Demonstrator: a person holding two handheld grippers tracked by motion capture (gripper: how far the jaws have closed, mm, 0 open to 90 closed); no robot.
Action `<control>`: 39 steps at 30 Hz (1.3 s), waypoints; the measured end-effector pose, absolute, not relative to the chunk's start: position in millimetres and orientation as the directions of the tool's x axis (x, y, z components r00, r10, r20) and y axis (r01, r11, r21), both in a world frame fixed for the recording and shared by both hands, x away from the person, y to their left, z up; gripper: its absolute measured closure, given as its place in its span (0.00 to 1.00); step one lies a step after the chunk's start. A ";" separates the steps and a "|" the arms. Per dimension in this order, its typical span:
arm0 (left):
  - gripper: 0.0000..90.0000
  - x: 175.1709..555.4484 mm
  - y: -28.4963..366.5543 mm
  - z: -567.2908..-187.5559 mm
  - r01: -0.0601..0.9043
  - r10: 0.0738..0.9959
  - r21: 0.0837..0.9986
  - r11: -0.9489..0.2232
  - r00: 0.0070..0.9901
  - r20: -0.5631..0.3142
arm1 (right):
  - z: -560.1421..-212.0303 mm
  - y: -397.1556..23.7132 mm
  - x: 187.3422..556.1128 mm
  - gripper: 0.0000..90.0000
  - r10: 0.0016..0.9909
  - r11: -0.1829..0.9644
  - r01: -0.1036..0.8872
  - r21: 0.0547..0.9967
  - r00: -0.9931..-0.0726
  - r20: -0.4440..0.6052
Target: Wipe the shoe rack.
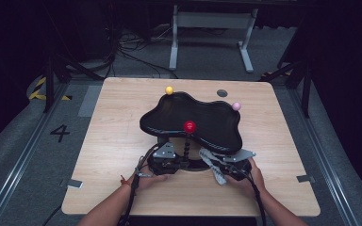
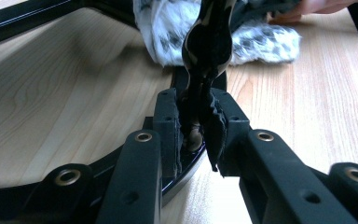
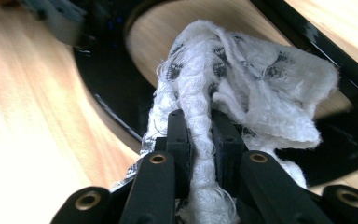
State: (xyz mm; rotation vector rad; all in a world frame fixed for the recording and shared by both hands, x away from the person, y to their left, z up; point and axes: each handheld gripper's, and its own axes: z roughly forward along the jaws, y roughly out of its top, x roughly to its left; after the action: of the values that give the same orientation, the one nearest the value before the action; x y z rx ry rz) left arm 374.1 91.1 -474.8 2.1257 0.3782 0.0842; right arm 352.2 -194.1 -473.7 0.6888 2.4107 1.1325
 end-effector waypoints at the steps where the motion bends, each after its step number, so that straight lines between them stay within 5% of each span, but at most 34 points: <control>1: 0.83 374.3 91.3 -475.1 0.235 0.299 0.829 -0.507 0.950 -0.086 | -473.8 -191.8 351.7 0.90 0.580 0.555 0.262 0.790 -0.802 -0.142; 23: 0.83 373.4 87.9 -478.0 0.222 0.303 0.820 -0.528 0.951 -0.062 | -470.3 -153.9 341.5 0.90 0.521 0.550 0.186 0.814 -0.838 -0.161; 31: 0.83 373.3 88.5 -477.6 0.221 0.304 0.815 -0.535 0.951 -0.058 | -472.0 -159.5 343.6 0.90 0.516 0.565 0.151 0.811 -0.832 -0.205; 39: 0.83 372.7 88.1 -477.8 0.216 0.304 0.818 -0.534 0.951 -0.053 | -477.4 -195.7 362.1 0.90 0.606 0.540 0.217 0.813 -0.770 -0.197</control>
State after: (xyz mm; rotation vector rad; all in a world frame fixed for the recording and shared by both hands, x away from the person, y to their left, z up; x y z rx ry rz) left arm 372.7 88.1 -477.8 2.1528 0.3660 0.1173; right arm 362.1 -195.7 -477.4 0.6683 2.3191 1.1333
